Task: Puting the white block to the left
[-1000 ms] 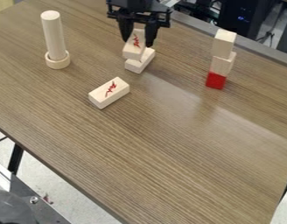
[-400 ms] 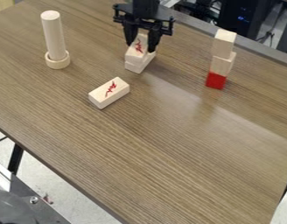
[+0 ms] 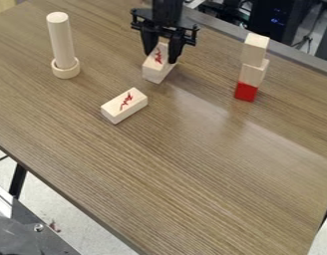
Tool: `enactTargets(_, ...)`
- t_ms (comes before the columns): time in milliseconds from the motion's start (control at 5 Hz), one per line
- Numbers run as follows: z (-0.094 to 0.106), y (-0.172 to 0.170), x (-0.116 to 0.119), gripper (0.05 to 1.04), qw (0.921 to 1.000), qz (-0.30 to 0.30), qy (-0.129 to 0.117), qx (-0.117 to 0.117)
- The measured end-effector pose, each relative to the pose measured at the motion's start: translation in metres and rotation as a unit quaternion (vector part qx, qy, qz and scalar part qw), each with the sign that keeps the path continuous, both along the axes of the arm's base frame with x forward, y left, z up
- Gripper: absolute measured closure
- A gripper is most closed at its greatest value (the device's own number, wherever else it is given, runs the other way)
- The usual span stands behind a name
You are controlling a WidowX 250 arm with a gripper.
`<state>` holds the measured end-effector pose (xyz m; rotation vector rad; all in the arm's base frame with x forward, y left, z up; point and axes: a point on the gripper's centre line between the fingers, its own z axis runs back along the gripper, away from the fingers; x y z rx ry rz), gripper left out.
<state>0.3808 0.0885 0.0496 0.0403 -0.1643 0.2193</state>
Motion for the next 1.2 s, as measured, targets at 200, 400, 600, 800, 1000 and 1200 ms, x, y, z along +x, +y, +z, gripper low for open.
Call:
enactTargets(200, 0.0016, 0.0017, 0.0069, 0.533, 1.0, -0.005, -0.006, 0.003)
enactTargets(400, -0.0001, 0.0031, 0.0113, 0.533, 0.9999, -0.008, -0.007, 0.005)
enactTargets(600, -0.001, 0.0065, 0.0129, 0.533, 0.9999, -0.008, -0.006, 0.005)
enactTargets(800, 0.0002, 0.008, 0.014, 0.533, 0.9999, -0.006, -0.007, 0.005)
enactTargets(1000, 0.0008, 0.0096, 0.0135, 0.533, 0.9999, -0.006, -0.007, 0.007)
enactTargets(1200, 0.0007, 0.0101, 0.0131, 0.533, 0.9999, -0.007, -0.006, 0.007)
